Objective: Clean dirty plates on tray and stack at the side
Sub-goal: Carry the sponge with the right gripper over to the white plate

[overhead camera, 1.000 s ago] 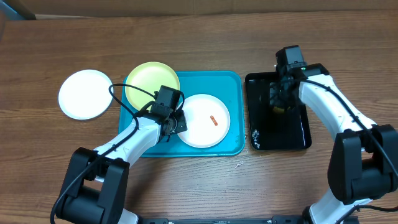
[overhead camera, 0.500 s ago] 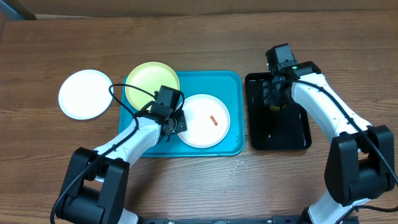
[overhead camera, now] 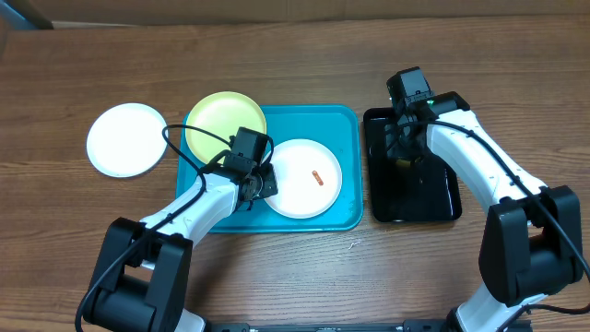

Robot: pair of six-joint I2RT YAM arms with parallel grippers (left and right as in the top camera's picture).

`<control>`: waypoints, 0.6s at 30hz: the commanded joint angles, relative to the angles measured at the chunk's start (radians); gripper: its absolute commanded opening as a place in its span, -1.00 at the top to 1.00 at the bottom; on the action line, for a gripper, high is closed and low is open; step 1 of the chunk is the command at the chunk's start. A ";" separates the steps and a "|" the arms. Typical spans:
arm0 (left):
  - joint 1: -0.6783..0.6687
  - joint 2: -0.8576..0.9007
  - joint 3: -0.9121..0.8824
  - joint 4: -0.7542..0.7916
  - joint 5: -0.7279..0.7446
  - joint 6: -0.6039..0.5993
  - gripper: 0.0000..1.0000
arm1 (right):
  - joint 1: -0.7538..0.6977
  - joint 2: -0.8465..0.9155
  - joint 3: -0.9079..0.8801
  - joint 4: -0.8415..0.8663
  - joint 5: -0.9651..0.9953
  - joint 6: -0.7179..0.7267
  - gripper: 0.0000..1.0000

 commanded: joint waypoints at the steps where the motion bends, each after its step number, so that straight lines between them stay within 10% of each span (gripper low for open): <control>1: 0.005 0.008 -0.005 0.003 0.004 0.006 0.79 | 0.005 -0.009 0.027 -0.001 -0.013 0.003 0.93; 18: -0.003 0.008 -0.005 0.001 0.003 0.006 0.92 | 0.075 -0.009 0.157 -0.060 -0.175 -0.004 0.93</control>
